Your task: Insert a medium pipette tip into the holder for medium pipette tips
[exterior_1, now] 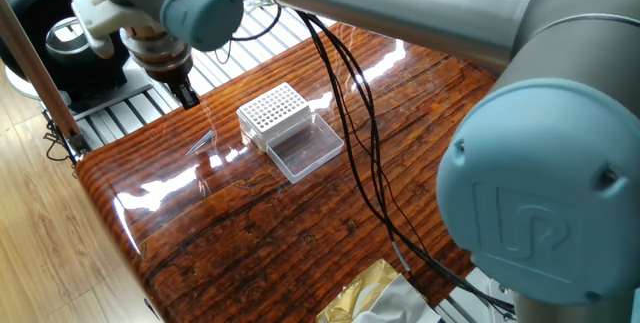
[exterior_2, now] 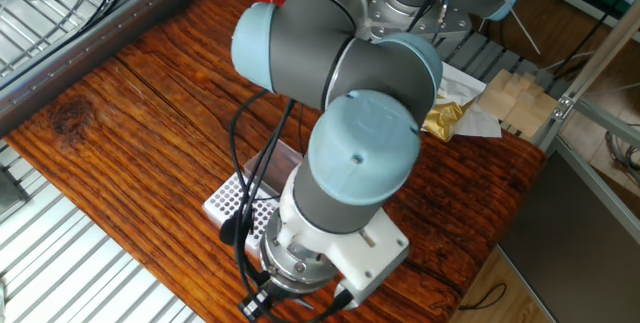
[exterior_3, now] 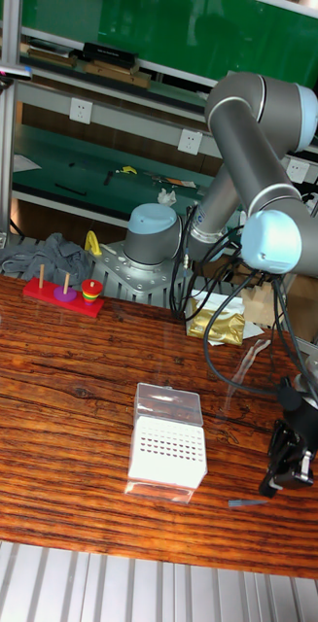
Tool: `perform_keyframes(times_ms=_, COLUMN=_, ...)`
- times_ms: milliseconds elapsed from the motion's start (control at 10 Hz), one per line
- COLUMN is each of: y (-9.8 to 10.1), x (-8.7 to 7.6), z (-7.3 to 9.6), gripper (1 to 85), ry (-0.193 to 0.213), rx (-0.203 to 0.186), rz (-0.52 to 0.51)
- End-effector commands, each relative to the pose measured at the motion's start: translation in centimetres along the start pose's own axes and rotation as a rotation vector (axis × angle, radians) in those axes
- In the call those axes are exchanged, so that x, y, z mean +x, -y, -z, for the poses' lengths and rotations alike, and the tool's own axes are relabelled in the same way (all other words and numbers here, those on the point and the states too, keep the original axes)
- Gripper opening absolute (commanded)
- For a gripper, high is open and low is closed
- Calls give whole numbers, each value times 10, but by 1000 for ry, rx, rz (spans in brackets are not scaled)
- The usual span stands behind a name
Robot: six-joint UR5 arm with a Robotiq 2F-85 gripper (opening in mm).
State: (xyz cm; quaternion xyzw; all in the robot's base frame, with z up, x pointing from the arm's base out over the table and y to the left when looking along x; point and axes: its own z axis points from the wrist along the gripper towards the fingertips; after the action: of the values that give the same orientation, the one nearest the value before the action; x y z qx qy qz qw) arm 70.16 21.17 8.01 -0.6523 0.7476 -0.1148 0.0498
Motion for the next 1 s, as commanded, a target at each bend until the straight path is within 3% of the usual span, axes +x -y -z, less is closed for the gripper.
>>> perform_keyframes(times_ms=0, y=-30, x=-11, z=1, gripper=20, ry=51, rx=-112, rz=-39)
perform_keyframes(times_ms=100, y=-40, x=-8, z=0, gripper=17, ry=50, rx=-155, rz=-51)
perform_keyframes(times_ms=300, y=-50, x=-5, z=-3, gripper=10, ry=62, rx=-198, rz=-43)
perform_keyframes(times_ms=600, y=-58, x=-8, z=-3, gripper=10, ry=83, rx=-230, rz=-27)
perform_keyframes(times_ms=900, y=-59, x=-4, z=-7, gripper=10, ry=99, rx=-234, rz=13)
